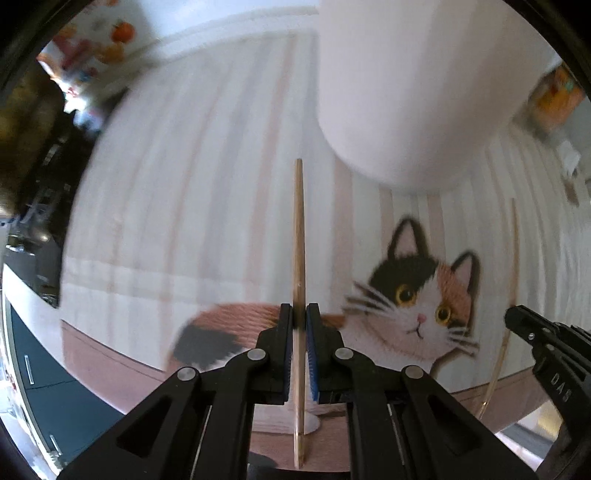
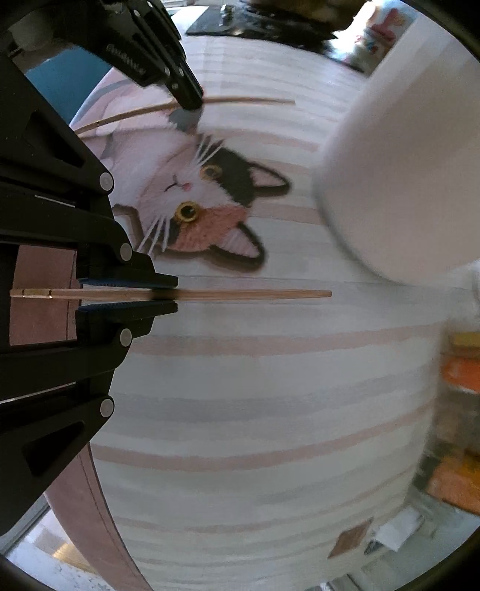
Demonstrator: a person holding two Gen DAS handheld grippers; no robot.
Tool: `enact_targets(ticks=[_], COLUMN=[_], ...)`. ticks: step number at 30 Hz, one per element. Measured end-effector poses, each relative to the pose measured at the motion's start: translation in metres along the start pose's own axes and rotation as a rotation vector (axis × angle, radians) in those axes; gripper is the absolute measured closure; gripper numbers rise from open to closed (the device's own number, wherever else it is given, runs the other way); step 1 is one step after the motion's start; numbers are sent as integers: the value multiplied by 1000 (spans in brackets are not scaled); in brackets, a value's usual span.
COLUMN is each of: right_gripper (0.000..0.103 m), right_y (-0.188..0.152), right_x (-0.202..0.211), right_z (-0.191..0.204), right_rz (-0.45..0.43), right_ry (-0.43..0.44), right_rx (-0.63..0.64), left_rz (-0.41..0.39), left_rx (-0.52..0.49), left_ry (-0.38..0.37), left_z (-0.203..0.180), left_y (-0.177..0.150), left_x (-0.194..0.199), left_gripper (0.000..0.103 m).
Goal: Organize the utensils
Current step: 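Lift the left tool's chopstick over the holder while the right tool carries its chopstick there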
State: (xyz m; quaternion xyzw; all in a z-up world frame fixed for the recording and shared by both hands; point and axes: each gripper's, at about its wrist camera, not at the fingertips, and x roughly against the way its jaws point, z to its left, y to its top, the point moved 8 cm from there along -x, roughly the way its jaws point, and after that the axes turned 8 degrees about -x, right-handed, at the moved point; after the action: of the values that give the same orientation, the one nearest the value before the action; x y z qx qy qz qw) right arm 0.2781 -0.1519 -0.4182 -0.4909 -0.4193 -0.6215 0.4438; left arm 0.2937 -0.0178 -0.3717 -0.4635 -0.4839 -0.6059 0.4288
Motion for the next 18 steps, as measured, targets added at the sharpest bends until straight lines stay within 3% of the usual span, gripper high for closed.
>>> enact_targets(ticks=[7, 18], right_gripper=[97, 97], right_y=[16, 60], right_x=[62, 142], right_z=[-7, -17], right_rz=[-178, -451], right_ry=[30, 53], right_rx=[-19, -26], left_rz=[-158, -275], left_rx=[55, 136], left_ry=[27, -1], left_z=[19, 32], left_y=[22, 37], left_x=[55, 108], left_gripper=[99, 99])
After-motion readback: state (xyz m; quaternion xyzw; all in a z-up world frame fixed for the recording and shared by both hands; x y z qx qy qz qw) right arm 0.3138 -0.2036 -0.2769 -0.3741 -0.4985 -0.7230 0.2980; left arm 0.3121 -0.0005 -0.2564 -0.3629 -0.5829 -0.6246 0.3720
